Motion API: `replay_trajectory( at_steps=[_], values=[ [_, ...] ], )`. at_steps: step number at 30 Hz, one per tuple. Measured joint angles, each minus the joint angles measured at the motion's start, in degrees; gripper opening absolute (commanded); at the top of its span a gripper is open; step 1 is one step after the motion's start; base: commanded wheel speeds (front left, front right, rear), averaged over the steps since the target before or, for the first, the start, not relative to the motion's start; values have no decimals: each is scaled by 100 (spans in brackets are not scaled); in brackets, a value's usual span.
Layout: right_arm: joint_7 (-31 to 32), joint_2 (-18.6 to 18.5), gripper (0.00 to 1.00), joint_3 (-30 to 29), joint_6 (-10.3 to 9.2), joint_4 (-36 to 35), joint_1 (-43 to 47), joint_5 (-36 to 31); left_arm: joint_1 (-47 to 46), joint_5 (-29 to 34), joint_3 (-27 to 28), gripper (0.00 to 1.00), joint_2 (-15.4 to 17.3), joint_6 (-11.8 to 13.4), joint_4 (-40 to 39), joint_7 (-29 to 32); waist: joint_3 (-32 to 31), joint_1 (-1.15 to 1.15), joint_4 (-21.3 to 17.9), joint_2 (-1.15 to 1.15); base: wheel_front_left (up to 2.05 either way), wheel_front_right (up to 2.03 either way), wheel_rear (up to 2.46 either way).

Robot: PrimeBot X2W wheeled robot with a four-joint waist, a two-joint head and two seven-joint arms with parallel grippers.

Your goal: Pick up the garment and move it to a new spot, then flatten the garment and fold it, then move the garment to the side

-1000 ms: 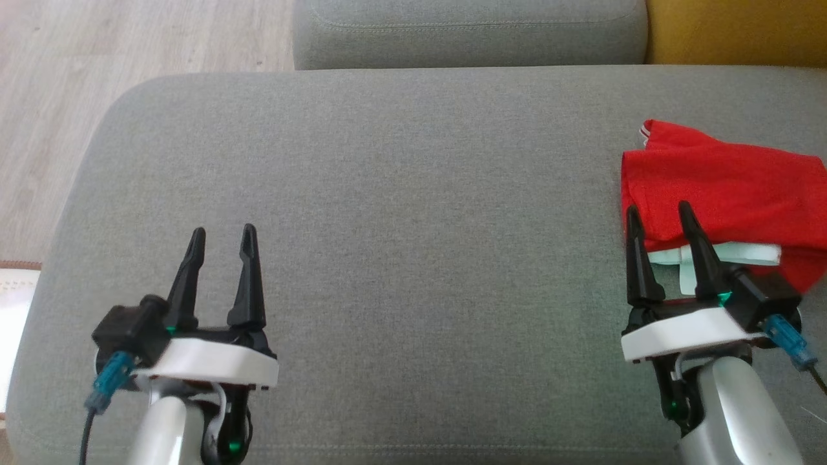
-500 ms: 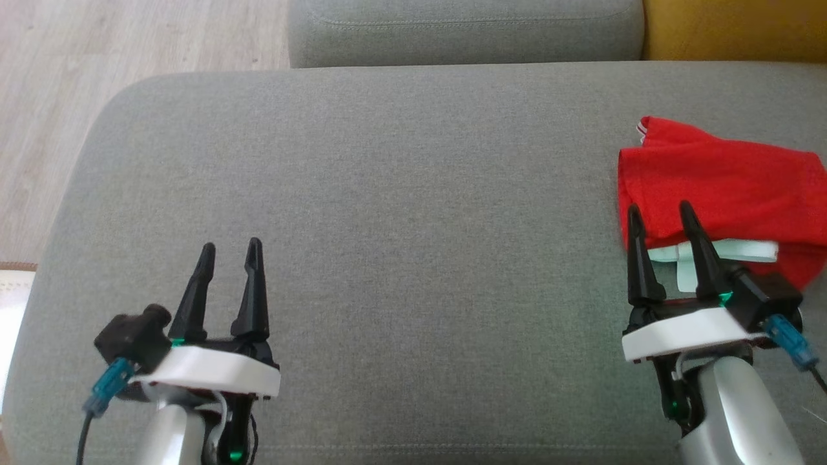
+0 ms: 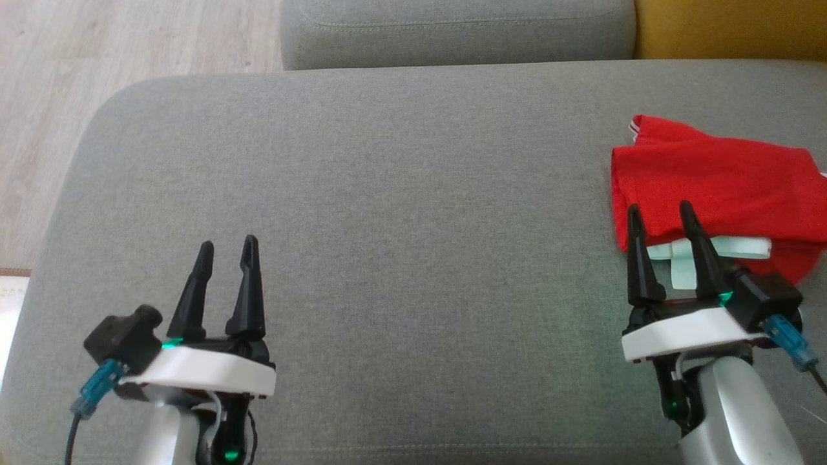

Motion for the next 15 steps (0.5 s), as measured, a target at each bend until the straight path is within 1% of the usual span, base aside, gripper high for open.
replay_trajectory(
  at_steps=[3, 4, 9, 11, 15],
  values=[
    [-1, 0, 100, 11, 0, 0, 0, 0, 1, -52, 20, 100, 0, 5, 2, 0, -16, 0, -11, 0, 0, 0, 0],
    [-1, 0, 0, 11, 0, 0, 0, 0, 1, -52, 20, 0, 0, 5, 2, 0, -16, 0, -11, 0, 0, 0, 0],
    [26, 30, 0, 13, 0, 375, 205, 8, 193, -56, -27, 0, -40, 7, 390, 9, -21, 0, -17, 0, 0, 0, 0],
    [37, 30, 0, 9, 0, 417, 347, 121, 314, -159, -24, 0, -40, 7, 437, 53, -25, 0, -19, 0, 0, 0, 0],
    [94, 30, 0, -11, 0, 405, 338, 389, 315, -377, -14, 0, -40, 7, 450, 107, -32, 0, -24, 0, 0, 0, 0]
  ],
)
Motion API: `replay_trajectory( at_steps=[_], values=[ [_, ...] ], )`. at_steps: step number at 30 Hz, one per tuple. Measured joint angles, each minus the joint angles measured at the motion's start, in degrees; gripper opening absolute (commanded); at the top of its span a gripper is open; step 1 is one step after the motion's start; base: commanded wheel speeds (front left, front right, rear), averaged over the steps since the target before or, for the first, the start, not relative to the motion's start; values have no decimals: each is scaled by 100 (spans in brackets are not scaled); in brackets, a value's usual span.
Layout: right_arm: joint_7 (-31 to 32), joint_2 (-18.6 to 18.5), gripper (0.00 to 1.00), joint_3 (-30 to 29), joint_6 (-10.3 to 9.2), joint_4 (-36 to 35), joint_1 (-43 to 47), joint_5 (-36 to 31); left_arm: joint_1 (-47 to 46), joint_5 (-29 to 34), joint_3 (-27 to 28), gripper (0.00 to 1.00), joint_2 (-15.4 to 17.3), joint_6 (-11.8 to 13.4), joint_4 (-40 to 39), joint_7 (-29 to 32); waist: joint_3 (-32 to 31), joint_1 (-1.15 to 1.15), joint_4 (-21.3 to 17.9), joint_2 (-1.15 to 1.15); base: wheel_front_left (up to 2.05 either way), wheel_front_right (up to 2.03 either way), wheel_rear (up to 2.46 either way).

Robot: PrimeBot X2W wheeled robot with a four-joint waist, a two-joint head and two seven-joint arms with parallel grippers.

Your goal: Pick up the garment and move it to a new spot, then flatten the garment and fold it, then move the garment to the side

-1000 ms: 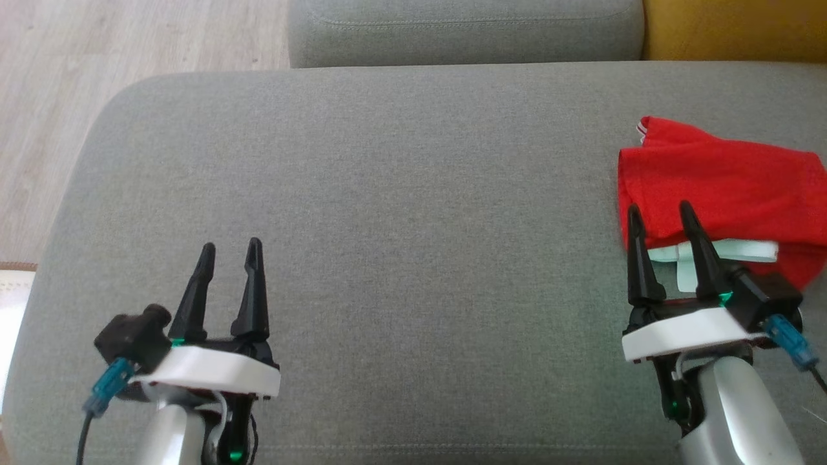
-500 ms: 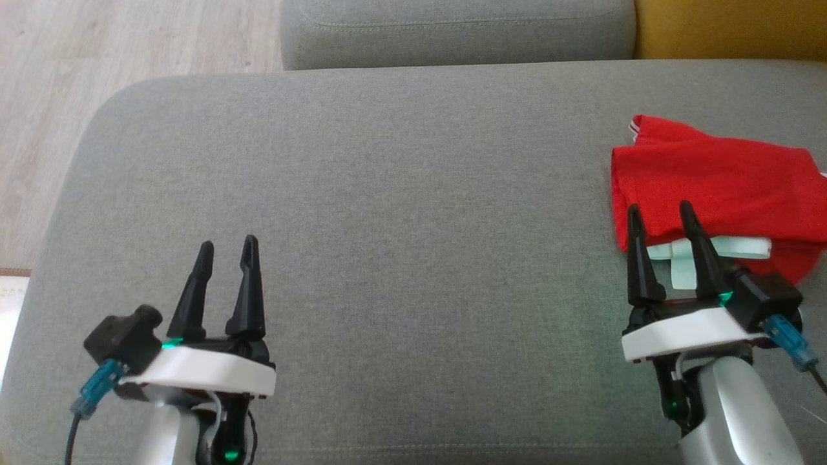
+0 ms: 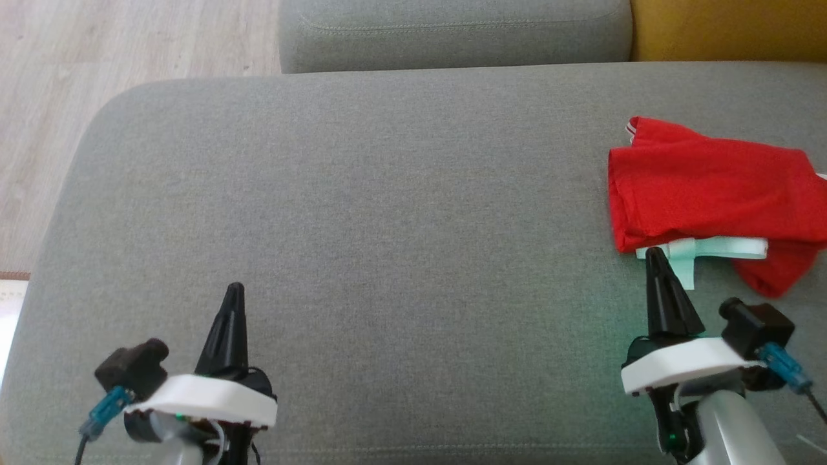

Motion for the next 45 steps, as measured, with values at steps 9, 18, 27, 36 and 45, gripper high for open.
replay_trajectory(
  at_steps=[9, 18, 27, 36, 45],
  values=[
    [167, 1, 0, -58, 0, -26, 2, 592, 0, -490, 51, 0, 1, -1, 2, 148, -16, 0, -10, 0, 0, 0, 0],
    [336, 1, 0, -131, 0, -64, 2, 1255, -2, -1034, 168, 0, 2, -2, 12, 308, -34, 0, -21, 0, 0, 0, 0],
    [489, 1, 0, -214, -1, -101, 5, 1842, -16, -1521, 216, 0, 2, -5, 23, 458, -50, 0, -31, 0, 0, 0, 0],
    [624, 1, 0, -278, -1, -148, 8, 2437, -47, -2005, 342, 0, 4, -7, 36, 606, -65, 0, -41, 0, 0, 0, 0],
    [749, 0, 0, -365, -1, -166, 9, 3029, -88, -2484, 386, 0, 5, -8, 47, 759, -81, 0, -51, 0, 0, 0, 0]
  ],
)
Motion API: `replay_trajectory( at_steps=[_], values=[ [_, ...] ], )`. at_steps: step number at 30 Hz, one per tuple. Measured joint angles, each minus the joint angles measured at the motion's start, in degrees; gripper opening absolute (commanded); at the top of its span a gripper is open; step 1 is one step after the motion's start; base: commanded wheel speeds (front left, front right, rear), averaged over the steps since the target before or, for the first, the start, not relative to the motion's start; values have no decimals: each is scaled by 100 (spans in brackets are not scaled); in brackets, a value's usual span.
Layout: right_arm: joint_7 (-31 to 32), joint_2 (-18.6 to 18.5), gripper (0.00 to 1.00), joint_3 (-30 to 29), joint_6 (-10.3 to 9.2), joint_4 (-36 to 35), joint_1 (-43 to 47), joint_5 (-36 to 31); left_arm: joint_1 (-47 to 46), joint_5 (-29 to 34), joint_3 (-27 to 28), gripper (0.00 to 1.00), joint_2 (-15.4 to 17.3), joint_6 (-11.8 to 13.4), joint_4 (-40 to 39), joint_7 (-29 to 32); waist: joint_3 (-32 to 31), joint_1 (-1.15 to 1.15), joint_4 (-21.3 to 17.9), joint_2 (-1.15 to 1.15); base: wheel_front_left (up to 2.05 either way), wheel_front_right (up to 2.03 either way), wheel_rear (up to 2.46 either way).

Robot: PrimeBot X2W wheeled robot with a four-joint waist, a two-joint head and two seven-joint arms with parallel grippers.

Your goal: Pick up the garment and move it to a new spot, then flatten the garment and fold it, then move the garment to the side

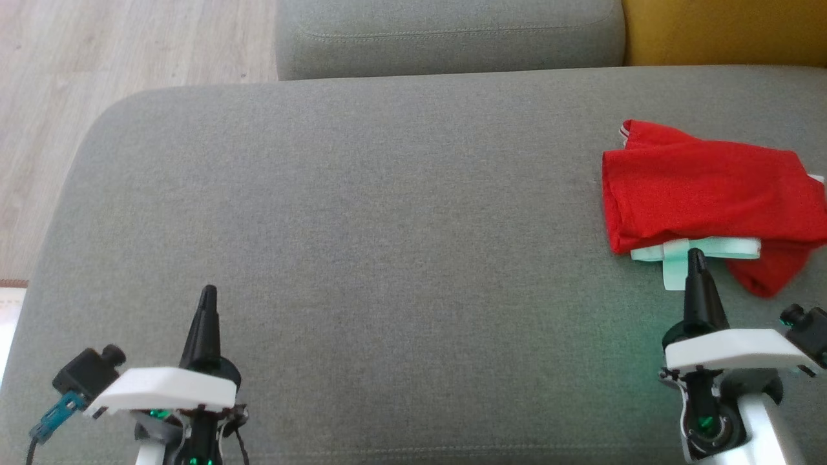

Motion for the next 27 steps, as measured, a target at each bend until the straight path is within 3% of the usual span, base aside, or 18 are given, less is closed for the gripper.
replay_trajectory(
  at_steps=[27],
  values=[
    [453, 0, 0, -218, 0, -102, 12, 1697, -31, -1397, 246, 0, 2, -43, 34, 445, -46, 0, -29, 0, 0, 0, 0]
  ],
)
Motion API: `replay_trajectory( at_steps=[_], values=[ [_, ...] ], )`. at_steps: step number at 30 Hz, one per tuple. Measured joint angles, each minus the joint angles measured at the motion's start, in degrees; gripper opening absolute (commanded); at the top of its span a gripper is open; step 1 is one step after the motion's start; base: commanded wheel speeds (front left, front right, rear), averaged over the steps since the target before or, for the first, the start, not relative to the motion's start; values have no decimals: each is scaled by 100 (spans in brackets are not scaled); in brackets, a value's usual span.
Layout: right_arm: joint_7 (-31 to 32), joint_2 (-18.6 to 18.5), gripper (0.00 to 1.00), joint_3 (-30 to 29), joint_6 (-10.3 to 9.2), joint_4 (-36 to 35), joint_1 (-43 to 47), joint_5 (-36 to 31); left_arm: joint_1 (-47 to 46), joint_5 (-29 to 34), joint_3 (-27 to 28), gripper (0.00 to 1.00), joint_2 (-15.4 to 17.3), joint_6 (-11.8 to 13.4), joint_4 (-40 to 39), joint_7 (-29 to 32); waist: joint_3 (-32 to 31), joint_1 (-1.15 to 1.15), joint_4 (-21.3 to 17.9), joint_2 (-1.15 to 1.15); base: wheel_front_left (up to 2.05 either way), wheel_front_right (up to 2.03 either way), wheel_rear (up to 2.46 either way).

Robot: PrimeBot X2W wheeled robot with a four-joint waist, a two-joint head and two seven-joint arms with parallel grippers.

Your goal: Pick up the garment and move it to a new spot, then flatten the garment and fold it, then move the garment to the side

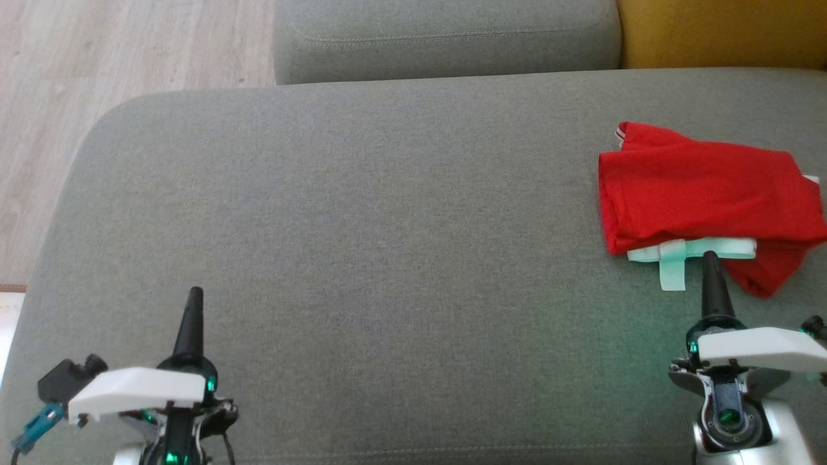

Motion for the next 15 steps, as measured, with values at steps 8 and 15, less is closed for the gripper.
replay_trajectory(
  at_steps=[8, 15],
  values=[
    [129, 0, 0, -45, 0, -34, 4, 535, -9, -434, 94, 0, 1, -3, 10, 110, -14, 0, -9, 0, 0, 0, 0],
    [246, 0, 0, -103, 0, -68, 7, 993, -20, -808, 132, 0, 2, -7, 19, 243, -27, 0, -17, 0, 0, 0, 0]
  ],
)
